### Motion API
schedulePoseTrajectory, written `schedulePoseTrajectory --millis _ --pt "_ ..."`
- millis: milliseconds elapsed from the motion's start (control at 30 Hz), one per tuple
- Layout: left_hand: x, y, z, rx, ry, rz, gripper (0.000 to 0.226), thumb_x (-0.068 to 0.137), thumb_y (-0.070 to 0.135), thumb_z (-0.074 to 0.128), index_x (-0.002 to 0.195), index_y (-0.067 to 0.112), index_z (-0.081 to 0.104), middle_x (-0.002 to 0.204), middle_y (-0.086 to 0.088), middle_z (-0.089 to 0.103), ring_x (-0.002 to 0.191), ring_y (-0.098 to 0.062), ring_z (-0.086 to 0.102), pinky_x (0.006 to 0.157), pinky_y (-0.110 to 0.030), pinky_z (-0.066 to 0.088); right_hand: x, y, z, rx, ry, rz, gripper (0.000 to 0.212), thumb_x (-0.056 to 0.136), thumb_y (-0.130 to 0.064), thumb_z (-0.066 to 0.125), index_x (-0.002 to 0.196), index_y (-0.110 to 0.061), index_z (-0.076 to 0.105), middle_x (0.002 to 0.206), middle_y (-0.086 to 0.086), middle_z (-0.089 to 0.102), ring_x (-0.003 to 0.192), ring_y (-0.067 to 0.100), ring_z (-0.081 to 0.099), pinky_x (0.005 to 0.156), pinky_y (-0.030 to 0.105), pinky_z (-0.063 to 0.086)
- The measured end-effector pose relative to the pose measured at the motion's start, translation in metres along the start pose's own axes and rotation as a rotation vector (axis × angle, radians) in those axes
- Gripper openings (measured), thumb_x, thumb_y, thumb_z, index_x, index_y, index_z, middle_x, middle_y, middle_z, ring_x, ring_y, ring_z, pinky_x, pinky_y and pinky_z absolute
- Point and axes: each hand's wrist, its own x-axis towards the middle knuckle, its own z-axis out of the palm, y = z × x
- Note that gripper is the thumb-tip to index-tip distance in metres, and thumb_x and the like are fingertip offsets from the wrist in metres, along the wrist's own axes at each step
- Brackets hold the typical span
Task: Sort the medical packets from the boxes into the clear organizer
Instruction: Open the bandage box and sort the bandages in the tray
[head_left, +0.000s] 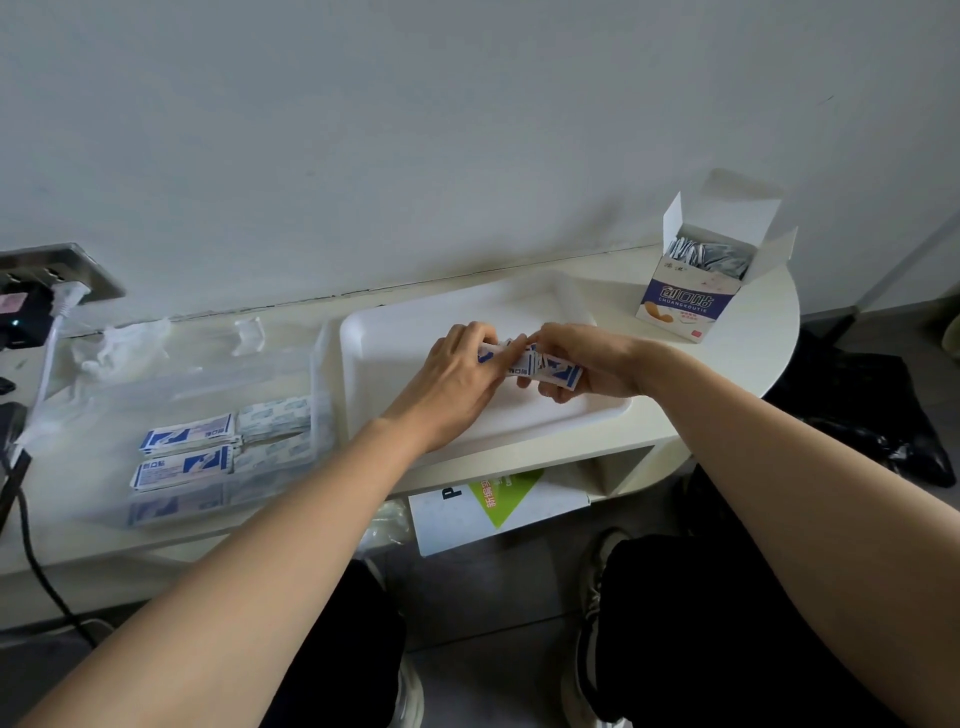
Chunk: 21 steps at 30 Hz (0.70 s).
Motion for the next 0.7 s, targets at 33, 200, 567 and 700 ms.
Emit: schedulePoseTrajectory --millis 33,200,567,700 --pt "-0.001 0.001 0.0 -0.017 -0.003 -0.013 0.048 0.097 0.027 0.032 0.144 0.023 0.038 0.115 -0.014 0.045 0.099 -0.03 0.046 0.086 -0.041 0.046 0.0 -0.001 0.002 -0.029 0.004 -0.018 0.028 0.097 -0.02 0.044 0.114 -0.002 0.057 0.092 0.011 0.062 0.068 0.016 0.052 0.063 0.028 0.043" --pt "-0.001 -0.001 -0.002 -0.166 -0.052 -0.152 0.068 0.094 0.041 0.039 0.153 0.015 0.016 0.14 -0.013 0.032 0.125 -0.03 0.035 0.106 -0.044 0.037 0.004 -0.001 0.01 -0.415 0.168 -0.186 0.011 0.093 -0.008 0.053 0.1 -0.01 0.061 0.083 0.005 0.068 0.065 0.013 0.058 0.061 0.025 0.045" --pt "-0.005 -0.004 -0.005 -0.219 -0.111 -0.624 0.037 0.084 0.036 0.065 0.116 0.018 0.06 0.107 -0.008 0.054 0.092 -0.028 0.058 0.075 -0.031 0.045 0.017 0.014 0.013 -0.993 0.49 -0.319 0.024 0.089 -0.03 0.062 0.112 -0.03 0.068 0.109 0.001 0.056 0.104 0.022 0.044 0.083 0.032 0.035" --pt "-0.003 -0.003 -0.007 -0.286 -0.133 -0.607 0.033 0.083 0.03 0.068 0.113 0.017 0.063 0.107 -0.009 0.053 0.091 -0.028 0.058 0.074 -0.026 0.041 0.013 0.014 0.007 -0.968 0.49 -0.239 0.03 0.085 -0.024 0.066 0.115 -0.025 0.066 0.11 0.004 0.051 0.102 0.021 0.042 0.08 0.026 0.034"
